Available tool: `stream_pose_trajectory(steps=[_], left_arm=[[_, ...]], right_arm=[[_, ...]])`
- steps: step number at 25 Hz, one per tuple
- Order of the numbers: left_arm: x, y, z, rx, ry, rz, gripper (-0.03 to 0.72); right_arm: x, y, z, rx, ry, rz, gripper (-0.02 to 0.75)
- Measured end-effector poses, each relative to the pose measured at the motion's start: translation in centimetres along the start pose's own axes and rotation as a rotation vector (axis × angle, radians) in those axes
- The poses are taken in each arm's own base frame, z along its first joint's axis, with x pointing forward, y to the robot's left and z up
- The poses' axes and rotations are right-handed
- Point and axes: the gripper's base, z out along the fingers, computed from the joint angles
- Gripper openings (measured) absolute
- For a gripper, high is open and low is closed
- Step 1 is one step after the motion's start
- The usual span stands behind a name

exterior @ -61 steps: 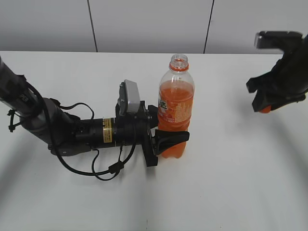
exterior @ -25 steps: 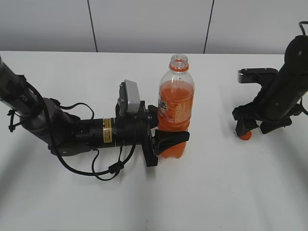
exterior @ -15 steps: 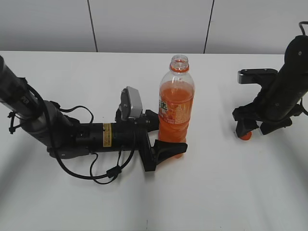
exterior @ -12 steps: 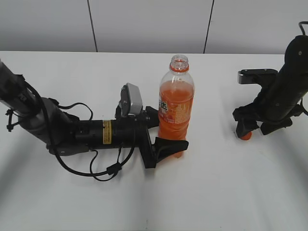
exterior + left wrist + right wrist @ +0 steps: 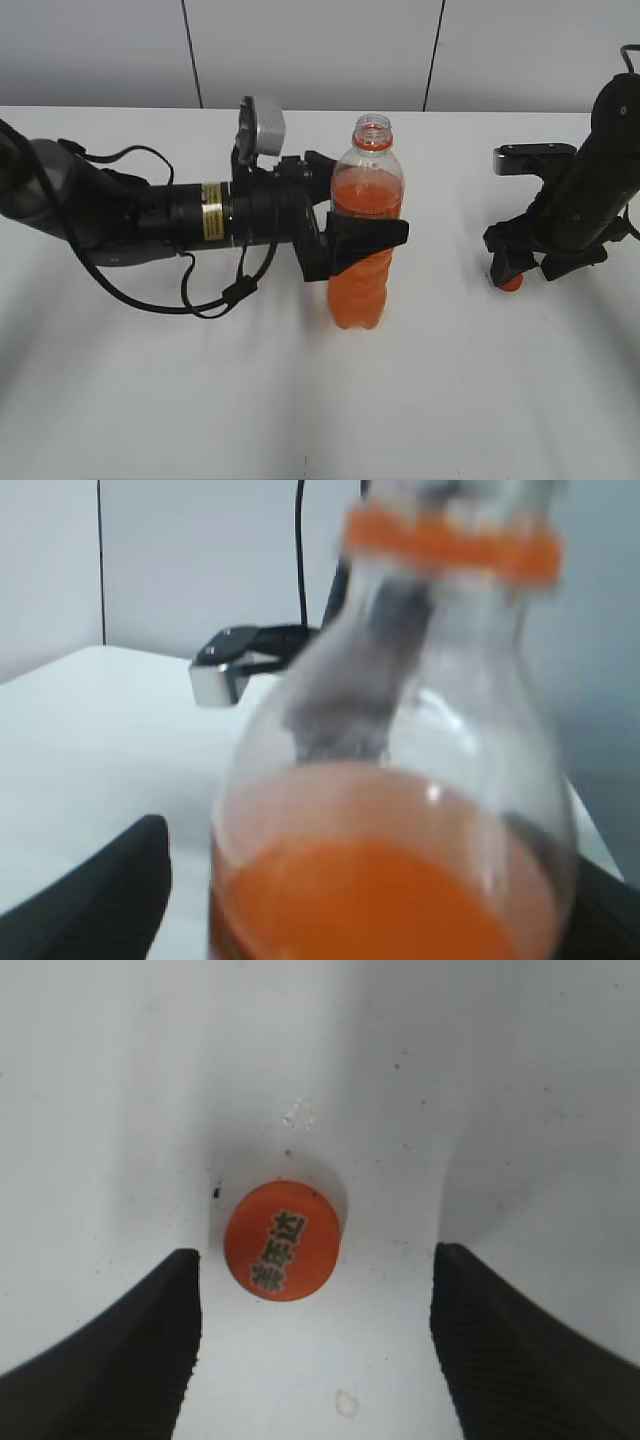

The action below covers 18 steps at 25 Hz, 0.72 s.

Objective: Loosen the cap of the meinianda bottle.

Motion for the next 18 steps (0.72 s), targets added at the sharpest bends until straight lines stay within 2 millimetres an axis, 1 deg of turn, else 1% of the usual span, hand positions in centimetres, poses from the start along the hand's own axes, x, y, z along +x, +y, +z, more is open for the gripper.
stream_pose_trajectory(steps=[6,10,13,16,18], left_arm=[[-4.7,-0.9,-0.6,0.006,-0.069,-0.026,0.587],[-7.7,-1.6,-1.1,-0.002,-0.124,0.010,0.587],[-10.5,-2.2,-1.7,-0.025,-0.192,0.038,0.587],[-13.4,-2.5,-2.5,-0.092,-0.272,0.051,0.587],[-14.9,-2.1,-3.2,-0.222,-0.270,0.035,0.587]], right_arm=[[0.0,0.0,0.0,0.001,-0.005,0.000,0.534],[-0.1,0.0,0.0,0.002,-0.013,-0.001,0.534],[-0.2,0.0,-0.1,0.000,-0.015,0.002,0.534],[-0.4,0.1,-1.0,-0.001,-0.037,0.001,0.534],[-0.5,0.2,-2.1,-0.001,-0.066,0.000,0.534]])
